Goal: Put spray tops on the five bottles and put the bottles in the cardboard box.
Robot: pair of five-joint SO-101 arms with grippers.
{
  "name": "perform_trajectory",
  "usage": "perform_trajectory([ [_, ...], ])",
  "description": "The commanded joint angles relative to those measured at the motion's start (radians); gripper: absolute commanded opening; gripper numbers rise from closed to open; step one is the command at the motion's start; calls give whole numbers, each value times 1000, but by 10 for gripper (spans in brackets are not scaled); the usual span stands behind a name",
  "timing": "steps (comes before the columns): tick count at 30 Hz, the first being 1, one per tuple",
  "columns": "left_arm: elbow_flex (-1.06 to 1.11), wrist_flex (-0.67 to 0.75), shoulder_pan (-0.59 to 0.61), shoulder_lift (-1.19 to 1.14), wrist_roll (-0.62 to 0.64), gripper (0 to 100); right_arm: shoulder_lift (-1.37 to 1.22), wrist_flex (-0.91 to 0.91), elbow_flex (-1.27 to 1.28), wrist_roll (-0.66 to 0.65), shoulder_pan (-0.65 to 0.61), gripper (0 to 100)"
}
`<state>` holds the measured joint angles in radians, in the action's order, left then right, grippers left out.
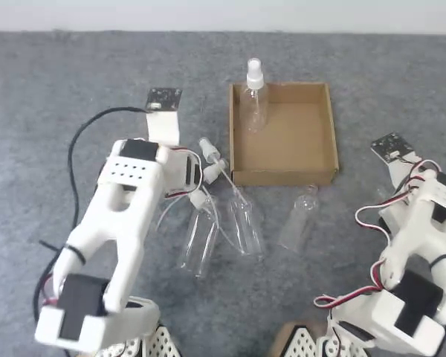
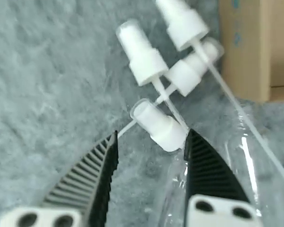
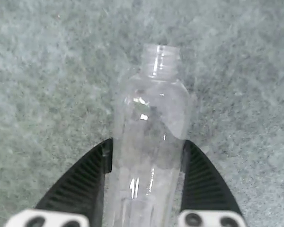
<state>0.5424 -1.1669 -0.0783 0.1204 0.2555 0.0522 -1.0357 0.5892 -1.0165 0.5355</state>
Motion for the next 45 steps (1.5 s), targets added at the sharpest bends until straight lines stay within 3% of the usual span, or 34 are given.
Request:
perform_trajectory([
  [1,-44,17,-11,-35,18,210,-22,7,32,-11,13,106],
  [8,-44,71,5,-150,18,205,-22,7,32,-11,10,106],
  [13,-44,138,6,-207,15,106,-22,7,34,-11,15,106],
  [18,-47,150,11,-232,9,94,-22,7,34,-11,15,106],
  [31,-220,147,158,-193,-262,91,-22,7,35,-9,15,106],
  [36,-367,-12,224,-117,-279,91,-22,7,55,-11,15,106],
  [45,-524,-307,394,130,-482,91,-22,7,55,-11,10,106],
])
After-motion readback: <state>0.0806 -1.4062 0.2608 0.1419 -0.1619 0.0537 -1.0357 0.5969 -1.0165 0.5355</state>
